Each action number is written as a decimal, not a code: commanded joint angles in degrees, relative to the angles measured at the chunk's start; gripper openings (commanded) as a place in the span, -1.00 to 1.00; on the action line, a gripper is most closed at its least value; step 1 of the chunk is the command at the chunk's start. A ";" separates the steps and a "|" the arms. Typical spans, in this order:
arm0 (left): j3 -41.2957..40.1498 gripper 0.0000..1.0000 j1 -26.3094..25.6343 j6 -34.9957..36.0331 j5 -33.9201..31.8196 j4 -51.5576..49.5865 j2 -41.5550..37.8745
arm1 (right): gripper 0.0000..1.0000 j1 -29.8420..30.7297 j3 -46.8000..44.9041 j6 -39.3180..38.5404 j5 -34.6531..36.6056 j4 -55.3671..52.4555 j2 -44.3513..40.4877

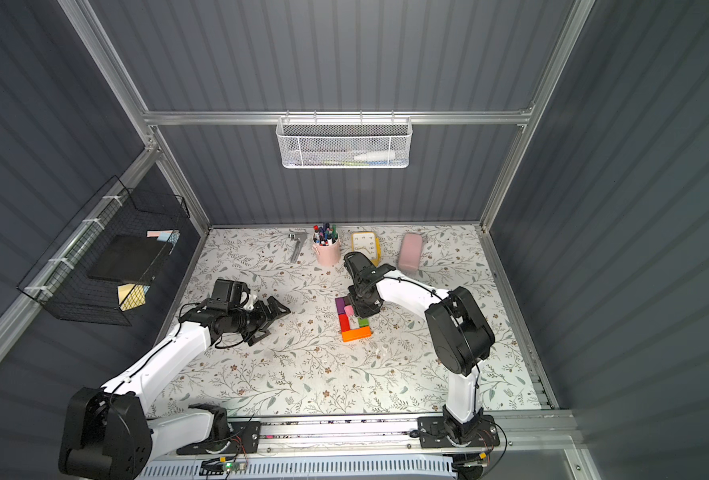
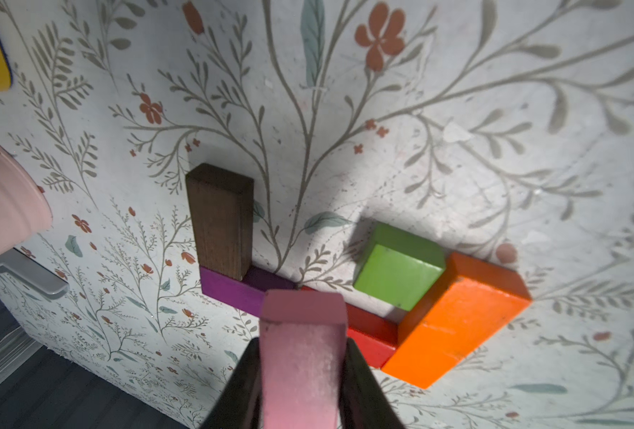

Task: Assemble the number 6 with building blocks
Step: Assemble the building block at the center of the board.

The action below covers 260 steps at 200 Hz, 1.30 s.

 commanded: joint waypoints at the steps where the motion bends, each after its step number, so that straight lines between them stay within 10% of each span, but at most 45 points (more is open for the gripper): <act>1: 1.90 0.99 0.28 1.68 0.72 -1.20 0.63 | -0.40 0.20 -1.15 8.85 -0.62 0.15 0.95; 260: 2.47 0.99 0.32 1.97 0.54 -1.29 1.28 | -0.37 -1.23 -2.76 7.39 -1.39 2.71 2.41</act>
